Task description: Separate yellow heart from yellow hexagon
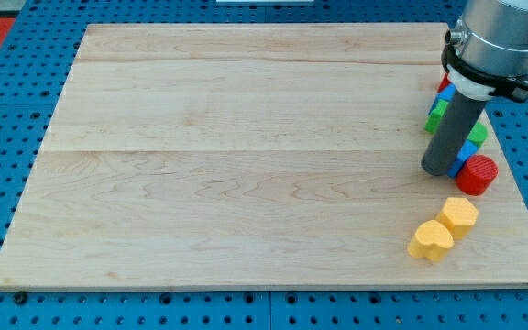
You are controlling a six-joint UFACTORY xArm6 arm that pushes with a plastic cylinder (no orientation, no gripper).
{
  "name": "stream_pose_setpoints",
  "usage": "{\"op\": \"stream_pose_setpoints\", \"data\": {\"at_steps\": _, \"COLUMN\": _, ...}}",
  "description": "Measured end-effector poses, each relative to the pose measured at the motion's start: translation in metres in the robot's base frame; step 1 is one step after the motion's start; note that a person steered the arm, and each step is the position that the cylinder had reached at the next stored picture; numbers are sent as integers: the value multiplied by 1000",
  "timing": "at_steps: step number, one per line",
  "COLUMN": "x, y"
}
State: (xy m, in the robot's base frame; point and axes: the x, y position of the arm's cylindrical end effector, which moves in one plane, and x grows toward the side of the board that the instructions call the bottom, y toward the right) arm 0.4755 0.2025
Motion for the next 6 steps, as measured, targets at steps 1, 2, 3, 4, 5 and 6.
{"op": "stream_pose_setpoints", "data": {"at_steps": 1, "x": 0, "y": 6}}
{"op": "stream_pose_setpoints", "data": {"at_steps": 2, "x": 0, "y": 13}}
{"op": "stream_pose_setpoints", "data": {"at_steps": 3, "x": 0, "y": 19}}
{"op": "stream_pose_setpoints", "data": {"at_steps": 4, "x": 0, "y": 23}}
{"op": "stream_pose_setpoints", "data": {"at_steps": 5, "x": 0, "y": 25}}
{"op": "stream_pose_setpoints", "data": {"at_steps": 6, "x": 0, "y": 26}}
